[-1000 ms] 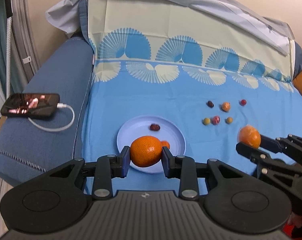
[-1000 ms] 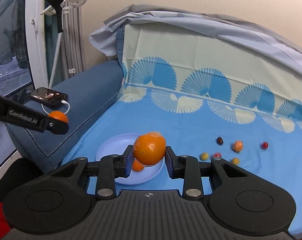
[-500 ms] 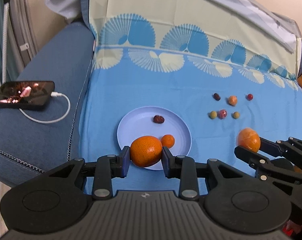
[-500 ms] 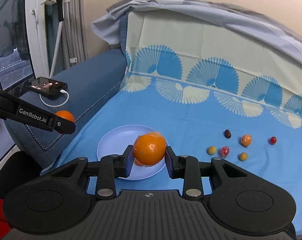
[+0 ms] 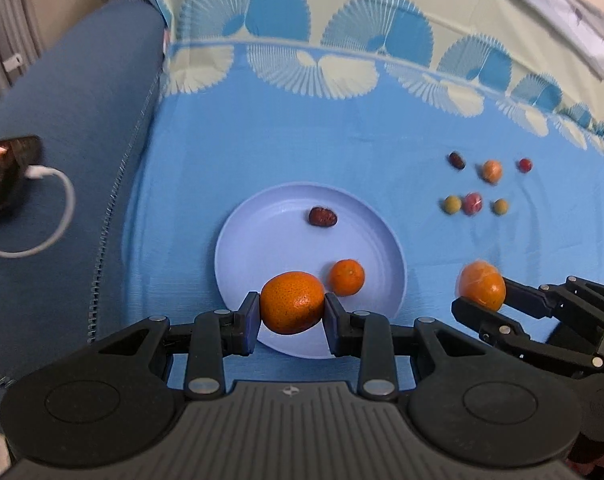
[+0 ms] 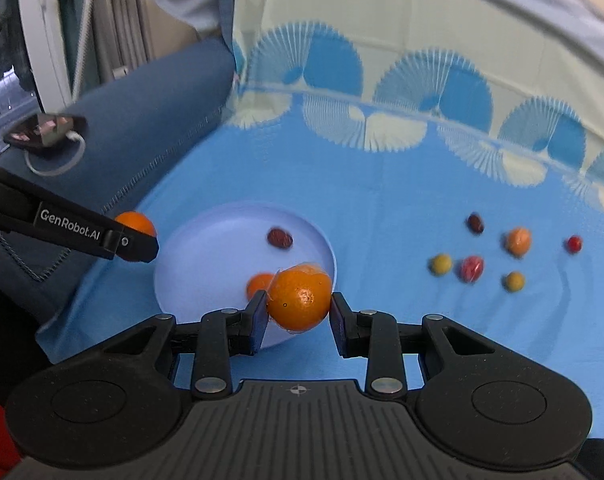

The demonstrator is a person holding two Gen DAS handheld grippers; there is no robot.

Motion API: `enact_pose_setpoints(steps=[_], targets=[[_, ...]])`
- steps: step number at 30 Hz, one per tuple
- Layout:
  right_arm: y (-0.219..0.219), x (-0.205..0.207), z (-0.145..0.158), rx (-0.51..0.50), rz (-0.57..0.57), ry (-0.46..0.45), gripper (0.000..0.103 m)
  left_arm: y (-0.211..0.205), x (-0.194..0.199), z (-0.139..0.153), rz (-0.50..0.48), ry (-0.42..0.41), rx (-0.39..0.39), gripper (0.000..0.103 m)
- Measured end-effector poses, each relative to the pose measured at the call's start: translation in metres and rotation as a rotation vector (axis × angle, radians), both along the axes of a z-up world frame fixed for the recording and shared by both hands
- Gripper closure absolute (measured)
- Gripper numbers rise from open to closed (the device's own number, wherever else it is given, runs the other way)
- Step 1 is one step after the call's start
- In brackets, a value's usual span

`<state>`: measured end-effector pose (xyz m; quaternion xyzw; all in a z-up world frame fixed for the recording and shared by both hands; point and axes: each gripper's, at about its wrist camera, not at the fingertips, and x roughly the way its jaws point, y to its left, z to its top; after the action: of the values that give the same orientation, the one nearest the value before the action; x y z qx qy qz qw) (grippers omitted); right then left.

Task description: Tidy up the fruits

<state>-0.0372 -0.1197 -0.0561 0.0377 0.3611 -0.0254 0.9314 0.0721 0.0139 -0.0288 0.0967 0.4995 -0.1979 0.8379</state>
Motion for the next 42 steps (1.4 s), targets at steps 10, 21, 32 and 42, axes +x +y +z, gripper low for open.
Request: enact_pose_setpoints(steps=[10,21,32,42], targets=[[0.007,0.053,-0.038,-0.02,0.079,0.097,0.068,-0.013,0.054,-0.053,-0.011,0.068,0.064,0.067],[-0.011,0.081,-0.025,-0.009,0.009,0.012,0.009,-0.027,0.076,-0.031,-0.012,-0.049,0.022,0.0],[0.007,-0.007,-0.008,0.063,0.01,0.073,0.001,0.02,-0.007,-0.006,0.09,-0.001,0.021,0.0],[0.022,-0.06,0.026,-0.012,0.007,-0.088,0.001,0.028,-0.08,0.027,0.068,-0.154,0.062,0.0]])
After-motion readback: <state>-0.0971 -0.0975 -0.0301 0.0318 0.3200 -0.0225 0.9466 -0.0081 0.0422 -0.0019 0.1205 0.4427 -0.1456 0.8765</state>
